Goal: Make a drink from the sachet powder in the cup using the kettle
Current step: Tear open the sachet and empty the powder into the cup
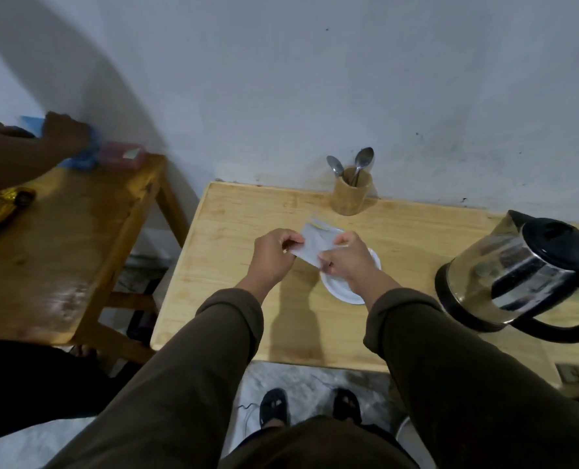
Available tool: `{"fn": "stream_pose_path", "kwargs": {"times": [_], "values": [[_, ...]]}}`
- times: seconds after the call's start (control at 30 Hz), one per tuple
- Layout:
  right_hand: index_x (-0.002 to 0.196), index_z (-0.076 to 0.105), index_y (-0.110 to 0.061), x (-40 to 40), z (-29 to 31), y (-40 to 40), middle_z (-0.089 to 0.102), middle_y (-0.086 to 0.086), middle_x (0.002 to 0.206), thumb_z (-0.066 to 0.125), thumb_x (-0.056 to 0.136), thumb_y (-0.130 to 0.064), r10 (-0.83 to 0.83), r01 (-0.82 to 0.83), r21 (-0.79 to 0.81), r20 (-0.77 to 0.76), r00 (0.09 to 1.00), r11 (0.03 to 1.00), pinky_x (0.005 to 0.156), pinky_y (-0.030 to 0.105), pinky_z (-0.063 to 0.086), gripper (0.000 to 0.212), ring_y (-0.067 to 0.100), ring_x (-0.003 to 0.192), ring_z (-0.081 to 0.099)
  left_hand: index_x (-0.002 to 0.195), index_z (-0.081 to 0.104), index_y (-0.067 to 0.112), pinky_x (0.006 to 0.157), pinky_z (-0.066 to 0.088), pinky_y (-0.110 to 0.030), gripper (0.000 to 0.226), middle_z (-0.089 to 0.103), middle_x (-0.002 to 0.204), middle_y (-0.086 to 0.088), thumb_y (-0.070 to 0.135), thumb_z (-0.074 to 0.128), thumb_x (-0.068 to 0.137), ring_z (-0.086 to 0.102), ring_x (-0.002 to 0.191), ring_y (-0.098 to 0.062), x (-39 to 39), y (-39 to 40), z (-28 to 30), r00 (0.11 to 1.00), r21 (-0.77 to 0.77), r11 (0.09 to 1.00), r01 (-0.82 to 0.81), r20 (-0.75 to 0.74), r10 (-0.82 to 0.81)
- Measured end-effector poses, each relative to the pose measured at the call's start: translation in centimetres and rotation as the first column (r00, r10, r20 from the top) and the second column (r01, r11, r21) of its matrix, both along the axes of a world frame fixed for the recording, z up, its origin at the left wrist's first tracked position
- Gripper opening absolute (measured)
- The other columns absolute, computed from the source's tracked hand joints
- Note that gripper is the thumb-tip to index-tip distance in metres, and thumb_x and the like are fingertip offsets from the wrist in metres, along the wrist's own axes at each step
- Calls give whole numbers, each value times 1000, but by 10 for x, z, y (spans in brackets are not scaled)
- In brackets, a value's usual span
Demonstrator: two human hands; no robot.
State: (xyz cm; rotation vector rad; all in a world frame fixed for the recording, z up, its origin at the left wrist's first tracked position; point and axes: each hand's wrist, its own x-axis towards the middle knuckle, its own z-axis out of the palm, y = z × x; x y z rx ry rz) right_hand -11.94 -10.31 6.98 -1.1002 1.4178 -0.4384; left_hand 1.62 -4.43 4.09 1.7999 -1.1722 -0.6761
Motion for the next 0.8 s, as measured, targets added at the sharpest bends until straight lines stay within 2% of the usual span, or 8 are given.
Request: {"fn": "stream_pose_path", "kwargs": {"times": [0.13, 0.23, 0.3, 0.37, 0.5, 0.63, 0.7, 0.8], "values": [[71, 58, -20, 14, -31, 10, 62, 7, 87, 57, 82, -1, 228, -278, -144, -292, 929, 950, 93, 43, 53, 22, 23, 89, 58, 106, 71, 1, 88, 42, -19, 31, 69, 111, -15, -2, 64, 76, 64, 103, -27, 12, 26, -21, 982, 164, 980, 117, 129, -139], [110, 65, -8, 20, -42, 21, 64, 13, 119, 47, 91, -4, 494, -635, -36, -595, 634, 772, 97, 36, 50, 26, 29, 112, 60, 110, 69, -1, 94, 42, -26, 35, 66, 118, -18, 10, 69, 77, 61, 112, -29, 15, 39, -37, 948, 314, 931, 184, 193, -253], [119, 60, -4, 22, -37, 30, 61, 13, 126, 40, 95, -2, 564, -784, 62, -731, 386, 617, 94, 36, 49, 31, 30, 117, 57, 113, 67, -2, 97, 41, -28, 38, 63, 123, -19, 17, 69, 80, 58, 116, -30, 13, 44, -49, 916, 390, 889, 242, 210, -342], [122, 58, -4, 24, -40, 33, 59, 13, 130, 37, 97, -5, 595, -834, 102, -747, 296, 542, 95, 35, 47, 33, 30, 120, 55, 110, 68, -1, 96, 42, -27, 37, 61, 123, -19, 23, 68, 82, 57, 116, -32, 9, 47, -60, 909, 419, 871, 256, 203, -365], [129, 53, -3, 26, -41, 34, 53, 15, 138, 36, 98, -13, 599, -778, 167, -739, 308, 606, 101, 36, 41, 36, 31, 127, 49, 105, 67, -2, 94, 42, -26, 43, 59, 122, -18, 30, 74, 78, 58, 112, -30, -1, 48, -73, 916, 440, 867, 232, 201, -347], [117, 58, -4, 25, -41, 33, 61, 13, 123, 43, 95, -14, 547, -814, 181, -816, 189, 552, 80, 30, 41, 29, 28, 114, 58, 106, 67, 2, 92, 42, -33, 58, 62, 120, -14, 47, 75, 71, 53, 116, -30, -7, 46, -79, 873, 484, 855, 187, 317, -371], [113, 59, -3, 21, -38, 34, 62, 12, 119, 44, 93, -12, 503, -796, 110, -824, 262, 595, 78, 30, 41, 27, 28, 110, 59, 112, 64, 7, 92, 40, -35, 60, 61, 124, -8, 54, 68, 74, 49, 120, -27, -11, 45, -77, 804, 506, 853, 130, 450, -389], [105, 63, 0, 11, -31, 28, 67, 18, 108, 42, 92, -14, 404, -700, -101, -756, 516, 707, 78, 37, 47, 29, 33, 100, 62, 126, 56, 12, 98, 37, -36, 61, 51, 140, -3, 53, 61, 81, 42, 129, -24, -17, 40, -70, 758, 494, 866, 76, 536, -372]]}}
